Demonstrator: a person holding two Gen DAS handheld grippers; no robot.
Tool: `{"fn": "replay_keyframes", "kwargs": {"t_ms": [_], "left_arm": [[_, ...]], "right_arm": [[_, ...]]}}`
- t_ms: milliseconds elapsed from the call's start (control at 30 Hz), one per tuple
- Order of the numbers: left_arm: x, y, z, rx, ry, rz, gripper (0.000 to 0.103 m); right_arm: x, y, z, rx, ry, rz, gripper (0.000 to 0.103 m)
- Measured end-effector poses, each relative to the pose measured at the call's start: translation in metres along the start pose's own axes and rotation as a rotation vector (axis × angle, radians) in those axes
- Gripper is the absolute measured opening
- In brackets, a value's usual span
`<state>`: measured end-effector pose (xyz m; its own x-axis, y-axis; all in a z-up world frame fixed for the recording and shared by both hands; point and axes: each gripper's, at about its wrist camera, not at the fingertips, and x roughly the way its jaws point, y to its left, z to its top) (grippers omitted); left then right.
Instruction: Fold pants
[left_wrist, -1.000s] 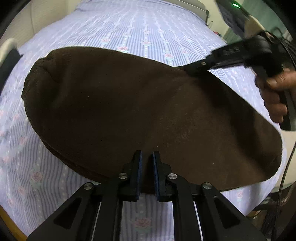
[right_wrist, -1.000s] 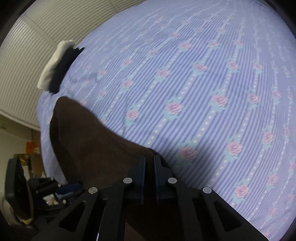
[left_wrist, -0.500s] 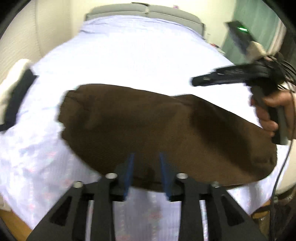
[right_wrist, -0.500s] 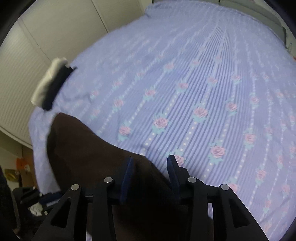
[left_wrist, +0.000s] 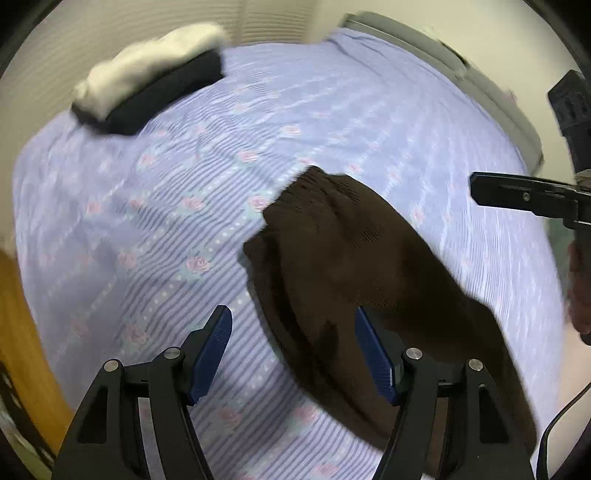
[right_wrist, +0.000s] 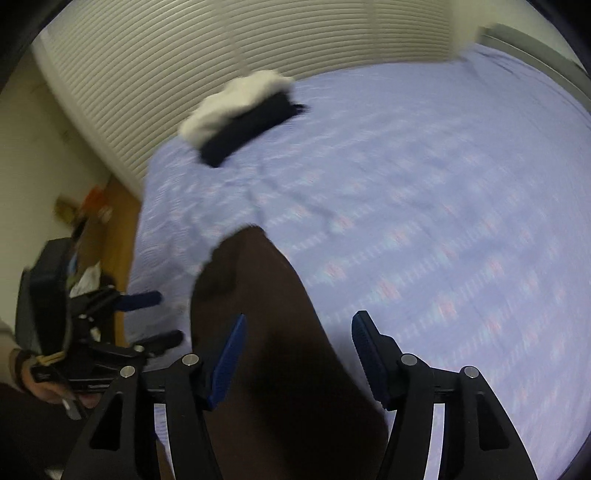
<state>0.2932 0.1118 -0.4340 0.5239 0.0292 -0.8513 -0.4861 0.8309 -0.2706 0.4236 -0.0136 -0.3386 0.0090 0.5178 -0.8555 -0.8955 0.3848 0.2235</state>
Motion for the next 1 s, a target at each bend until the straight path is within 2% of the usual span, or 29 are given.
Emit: {"fn": "replay_keyframes", "kwargs": {"t_ms": [67,133,200,367,533,733,800,833,867,1000], "left_arm": [[0.007,0.009,0.002,-0.082,0.003,-0.043,0.068],[0.009,0.012,0.002,-0.126,0.02,-0.05,0.068],[0.015,0.014,0.004,-0.15,0.032,-0.038,0.068],[0.037,0.028,0.007,-0.239,0.093,-0.038,0.07],[0.056,0.028,0.009,-0.266,0.164,-0.123,0.073],[0.077,0.035,0.006,-0.327,0.191,-0.182,0.072],[0.075,0.034,0.005,-0.311,0.169,-0.213,0.053],[0.074,0.031,0.004,-0.293,0.163,-0.245,0.039],[0.069,0.027,0.004,-0.264,0.146,-0.252,0.032],[0.045,0.016,0.004,-0.2,0.086,-0.263,0.025]], "right_arm": [[0.019,0.001,0.024,-0.045,0.048,0.07,0.06],[0.041,0.006,0.044,-0.103,0.114,0.138,0.06],[0.062,0.011,0.058,-0.167,0.177,0.176,0.06],[0.108,0.012,0.075,-0.229,0.338,0.244,0.06],[0.156,0.005,0.075,-0.208,0.505,0.334,0.06],[0.209,-0.006,0.063,-0.067,0.664,0.455,0.06],[0.215,-0.006,0.058,-0.048,0.674,0.471,0.056],[0.213,-0.003,0.058,-0.06,0.666,0.483,0.048],[0.209,0.0,0.057,-0.083,0.649,0.486,0.044],[0.174,0.007,0.053,-0.143,0.555,0.468,0.036]]}}
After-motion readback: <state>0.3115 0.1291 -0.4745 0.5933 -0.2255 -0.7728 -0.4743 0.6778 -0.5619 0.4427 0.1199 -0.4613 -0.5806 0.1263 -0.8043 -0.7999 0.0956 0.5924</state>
